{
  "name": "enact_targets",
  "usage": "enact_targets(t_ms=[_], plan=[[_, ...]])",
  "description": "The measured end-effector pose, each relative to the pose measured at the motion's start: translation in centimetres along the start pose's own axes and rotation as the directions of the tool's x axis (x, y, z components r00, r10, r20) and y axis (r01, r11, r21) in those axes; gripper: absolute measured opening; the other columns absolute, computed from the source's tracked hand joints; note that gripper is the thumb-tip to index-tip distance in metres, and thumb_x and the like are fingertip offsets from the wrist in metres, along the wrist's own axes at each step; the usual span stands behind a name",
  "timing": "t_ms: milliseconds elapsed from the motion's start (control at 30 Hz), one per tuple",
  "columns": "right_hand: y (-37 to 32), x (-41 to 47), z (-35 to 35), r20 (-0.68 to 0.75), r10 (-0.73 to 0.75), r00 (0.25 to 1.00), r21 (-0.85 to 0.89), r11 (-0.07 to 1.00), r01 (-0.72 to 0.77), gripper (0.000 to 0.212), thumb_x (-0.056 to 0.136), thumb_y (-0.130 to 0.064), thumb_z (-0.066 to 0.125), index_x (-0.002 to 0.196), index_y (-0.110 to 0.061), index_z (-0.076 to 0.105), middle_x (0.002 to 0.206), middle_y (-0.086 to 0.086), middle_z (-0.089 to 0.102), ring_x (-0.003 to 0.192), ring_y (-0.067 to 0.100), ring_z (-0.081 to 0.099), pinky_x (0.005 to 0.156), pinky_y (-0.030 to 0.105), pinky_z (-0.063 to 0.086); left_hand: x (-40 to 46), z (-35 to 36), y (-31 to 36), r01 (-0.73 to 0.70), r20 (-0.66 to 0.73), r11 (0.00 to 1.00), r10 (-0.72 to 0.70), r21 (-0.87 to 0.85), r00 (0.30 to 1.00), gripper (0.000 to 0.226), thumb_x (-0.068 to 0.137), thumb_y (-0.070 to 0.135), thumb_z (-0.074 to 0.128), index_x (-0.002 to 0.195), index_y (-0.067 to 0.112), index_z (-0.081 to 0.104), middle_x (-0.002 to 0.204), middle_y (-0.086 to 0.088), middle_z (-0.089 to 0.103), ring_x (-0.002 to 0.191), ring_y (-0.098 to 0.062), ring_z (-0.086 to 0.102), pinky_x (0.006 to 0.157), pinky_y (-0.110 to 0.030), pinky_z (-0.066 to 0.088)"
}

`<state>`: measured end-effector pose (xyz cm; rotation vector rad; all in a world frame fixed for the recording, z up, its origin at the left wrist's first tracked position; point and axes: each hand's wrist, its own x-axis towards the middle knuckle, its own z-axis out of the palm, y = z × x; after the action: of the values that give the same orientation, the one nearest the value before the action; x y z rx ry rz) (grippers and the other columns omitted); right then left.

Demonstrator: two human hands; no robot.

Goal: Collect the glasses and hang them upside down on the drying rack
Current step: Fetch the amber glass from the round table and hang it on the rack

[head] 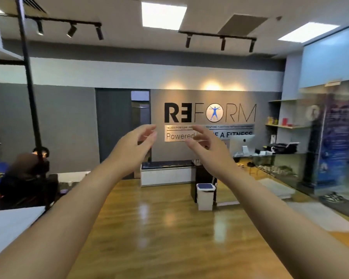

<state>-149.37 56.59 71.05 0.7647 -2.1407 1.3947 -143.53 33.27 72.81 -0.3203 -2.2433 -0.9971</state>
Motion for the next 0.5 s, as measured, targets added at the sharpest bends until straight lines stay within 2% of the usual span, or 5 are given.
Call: enact_targets(t_ms=[133, 233, 300, 433, 500], plan=[[5.3, 2.2, -2.9, -0.112, 0.06, 0.992, -0.071, 0.995, -0.068, 0.053, 0.099, -0.056, 0.061, 0.149, -0.042, 0.049, 0.125, -0.015, 0.062, 0.115, -0.001, 0.057, 0.078, 0.016, 0.042, 6.3, 7.5, -2.8, -0.051, 0.095, 0.992, 0.062, -0.115, 0.994, 0.043, 0.108, 0.044, 0.046, 0.15, 0.038, 0.048, 0.144, 0.018, 0.052, 0.122, 0.003, 0.045, 0.097, -0.023, 0.038], [8.5, 3.8, -5.0, -0.202, 0.105, 0.974, -0.105, 0.986, -0.128, 0.051, 0.1, -0.054, 0.061, 0.147, -0.042, 0.05, 0.122, -0.02, 0.062, 0.113, -0.002, 0.059, 0.086, 0.025, 0.05, 10.9, 12.9, -4.4, -0.093, 0.186, 0.968, 0.138, -0.231, 0.973, 0.041, 0.108, 0.041, 0.047, 0.149, 0.036, 0.049, 0.132, 0.026, 0.05, 0.102, 0.027, 0.046, 0.077, 0.001, 0.035], [10.5, 4.4, -6.7, -0.27, 0.13, 0.954, -0.122, 0.978, -0.168, 0.055, 0.098, -0.056, 0.062, 0.149, -0.039, 0.05, 0.126, -0.014, 0.064, 0.114, 0.005, 0.063, 0.093, 0.032, 0.055, 14.0, 16.5, -4.8, -0.119, 0.227, 0.948, 0.191, -0.296, 0.955, 0.04, 0.109, 0.039, 0.047, 0.148, 0.035, 0.051, 0.123, 0.031, 0.048, 0.09, 0.041, 0.04, 0.067, 0.006, 0.035], [13.8, 4.3, -11.2, -0.404, 0.16, 0.901, -0.191, 0.948, -0.254, 0.058, 0.098, -0.057, 0.061, 0.151, -0.038, 0.05, 0.124, -0.016, 0.066, 0.106, -0.009, 0.063, 0.077, 0.008, 0.052, 18.9, 25.1, -3.4, -0.187, 0.297, 0.887, 0.33, -0.423, 0.896, 0.037, 0.109, 0.04, 0.047, 0.145, 0.038, 0.054, 0.133, 0.022, 0.056, 0.111, 0.018, 0.05, 0.085, -0.008, 0.034], [15.3, 3.6, -14.2, -0.474, 0.175, 0.863, -0.229, 0.922, -0.313, 0.058, 0.098, -0.057, 0.061, 0.151, -0.037, 0.05, 0.124, -0.016, 0.067, 0.106, -0.01, 0.063, 0.077, 0.007, 0.05, 20.2, 30.0, -1.7, -0.184, 0.334, 0.844, 0.386, -0.504, 0.86, 0.036, 0.109, 0.038, 0.047, 0.144, 0.035, 0.056, 0.134, 0.015, 0.059, 0.12, 0.001, 0.055, 0.087, -0.01, 0.036]])
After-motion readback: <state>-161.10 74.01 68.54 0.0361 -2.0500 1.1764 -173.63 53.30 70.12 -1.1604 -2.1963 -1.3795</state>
